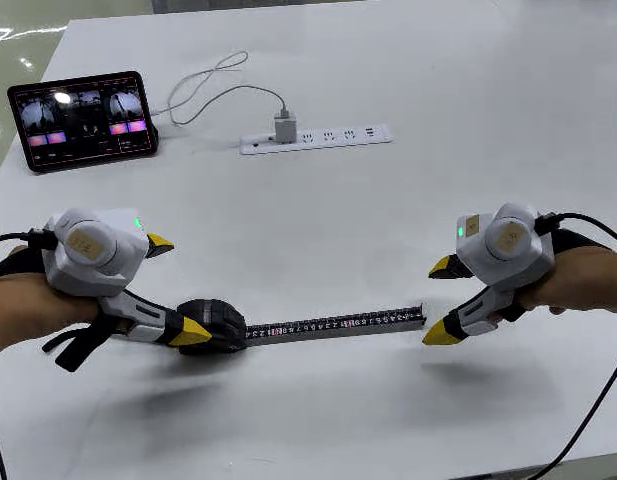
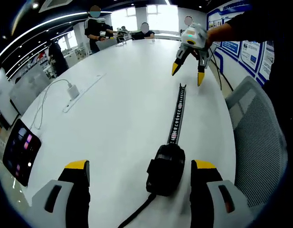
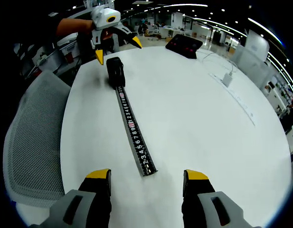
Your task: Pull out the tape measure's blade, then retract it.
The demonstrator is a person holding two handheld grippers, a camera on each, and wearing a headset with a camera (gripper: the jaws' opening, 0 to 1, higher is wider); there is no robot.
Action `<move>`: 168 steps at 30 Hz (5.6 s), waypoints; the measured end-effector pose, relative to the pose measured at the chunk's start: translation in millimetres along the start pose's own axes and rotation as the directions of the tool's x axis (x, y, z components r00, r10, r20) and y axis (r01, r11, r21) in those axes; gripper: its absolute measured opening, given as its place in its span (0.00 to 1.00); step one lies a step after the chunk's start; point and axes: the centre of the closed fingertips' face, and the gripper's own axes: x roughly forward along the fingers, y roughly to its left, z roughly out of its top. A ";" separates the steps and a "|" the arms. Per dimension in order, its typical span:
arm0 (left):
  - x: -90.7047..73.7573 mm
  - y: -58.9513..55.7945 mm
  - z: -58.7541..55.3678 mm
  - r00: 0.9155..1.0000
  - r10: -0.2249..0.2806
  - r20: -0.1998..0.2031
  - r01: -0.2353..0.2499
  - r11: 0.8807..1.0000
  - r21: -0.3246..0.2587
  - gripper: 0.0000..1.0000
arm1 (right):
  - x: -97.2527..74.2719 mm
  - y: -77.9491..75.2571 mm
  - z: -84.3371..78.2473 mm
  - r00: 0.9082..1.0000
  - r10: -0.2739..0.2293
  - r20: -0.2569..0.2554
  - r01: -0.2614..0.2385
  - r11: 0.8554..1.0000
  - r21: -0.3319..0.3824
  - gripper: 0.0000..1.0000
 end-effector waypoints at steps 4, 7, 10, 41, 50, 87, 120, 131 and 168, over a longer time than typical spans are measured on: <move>-1.7 0.6 0.0 1.000 0.003 0.018 -0.002 0.999 -0.050 0.93 | -1.7 3.4 -2.4 1.000 0.001 0.009 -0.001 1.000 0.029 0.63; -3.1 -1.4 0.2 1.000 0.002 0.029 0.001 0.996 -0.090 0.96 | -4.1 4.4 -4.5 1.000 -0.002 0.014 0.002 0.999 0.045 0.65; -5.1 -1.4 0.8 0.999 0.007 0.052 0.000 0.992 -0.130 0.99 | -7.7 2.5 -3.0 0.999 -0.019 0.036 0.017 0.998 0.065 0.67; -47.6 -3.9 -54.9 0.974 0.212 0.073 -0.180 0.933 -0.313 0.99 | -32.7 8.0 -14.5 0.976 -0.155 0.153 0.127 0.975 0.182 0.85; -60.1 -7.6 -66.5 0.964 0.256 0.077 -0.220 0.924 -0.311 0.99 | -47.1 6.2 -22.0 0.960 -0.219 0.176 0.183 0.963 0.198 0.87; -74.0 -38.3 -97.3 0.960 0.268 0.081 -0.227 0.914 -0.335 0.99 | -74.2 25.2 -66.8 0.938 -0.273 0.213 0.206 0.934 0.292 0.99; -79.0 -42.9 -94.1 0.956 0.269 0.118 -0.218 0.918 -0.330 0.99 | -82.9 37.2 -87.4 0.934 -0.300 0.194 0.223 0.915 0.336 0.99; -82.8 -53.3 -100.5 0.959 0.265 0.103 -0.215 0.913 -0.345 0.99 | -83.8 41.5 -91.0 0.935 -0.299 0.192 0.224 0.915 0.336 0.99; -73.1 -47.9 -86.5 0.960 0.267 0.084 -0.220 0.907 -0.358 0.99 | -84.7 44.7 -97.0 0.945 -0.280 0.167 0.219 0.924 0.312 0.99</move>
